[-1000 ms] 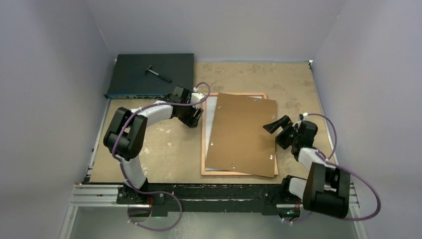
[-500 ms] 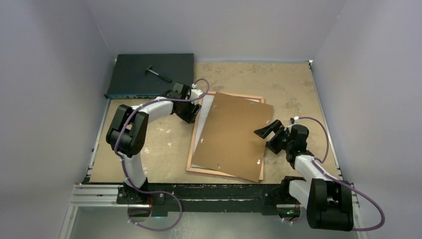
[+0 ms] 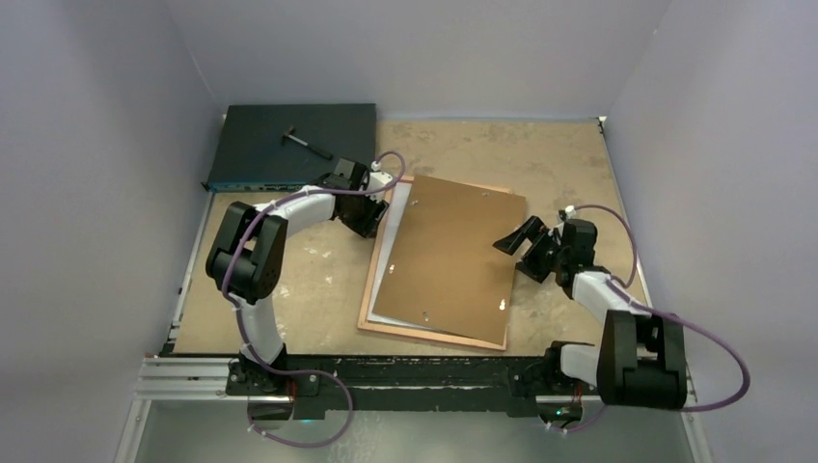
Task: Put the photo into the frame
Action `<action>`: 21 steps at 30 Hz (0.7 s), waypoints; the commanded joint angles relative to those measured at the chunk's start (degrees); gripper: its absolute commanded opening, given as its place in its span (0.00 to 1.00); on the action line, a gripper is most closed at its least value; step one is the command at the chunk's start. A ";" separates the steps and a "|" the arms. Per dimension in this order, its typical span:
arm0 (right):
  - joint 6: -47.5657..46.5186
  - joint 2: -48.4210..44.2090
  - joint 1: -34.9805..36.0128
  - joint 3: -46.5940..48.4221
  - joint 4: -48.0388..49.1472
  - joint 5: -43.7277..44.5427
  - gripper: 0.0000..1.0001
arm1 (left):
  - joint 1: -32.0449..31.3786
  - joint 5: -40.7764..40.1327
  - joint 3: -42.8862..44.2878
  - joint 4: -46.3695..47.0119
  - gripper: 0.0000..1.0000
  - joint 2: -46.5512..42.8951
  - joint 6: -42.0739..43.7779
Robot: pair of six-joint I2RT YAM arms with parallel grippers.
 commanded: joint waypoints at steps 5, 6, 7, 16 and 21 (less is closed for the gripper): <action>-4.96 8.95 -1.73 3.07 4.72 -2.00 0.89 | 1.84 3.25 0.14 -0.89 0.49 -3.65 1.99; -4.66 9.24 -1.99 2.77 5.53 -2.61 0.88 | 1.90 3.22 -0.01 -0.87 0.48 -3.64 2.10; -4.46 9.44 -2.32 2.54 6.48 -3.51 0.86 | 1.93 3.20 -0.18 -0.69 0.48 -3.53 2.16; -3.31 8.20 -3.79 1.97 8.09 -7.19 0.65 | 1.93 2.80 -2.23 0.50 0.41 -1.16 2.55; -3.81 4.09 -3.83 2.33 5.71 -7.08 0.65 | 1.74 2.93 -5.11 1.70 0.39 -1.57 2.44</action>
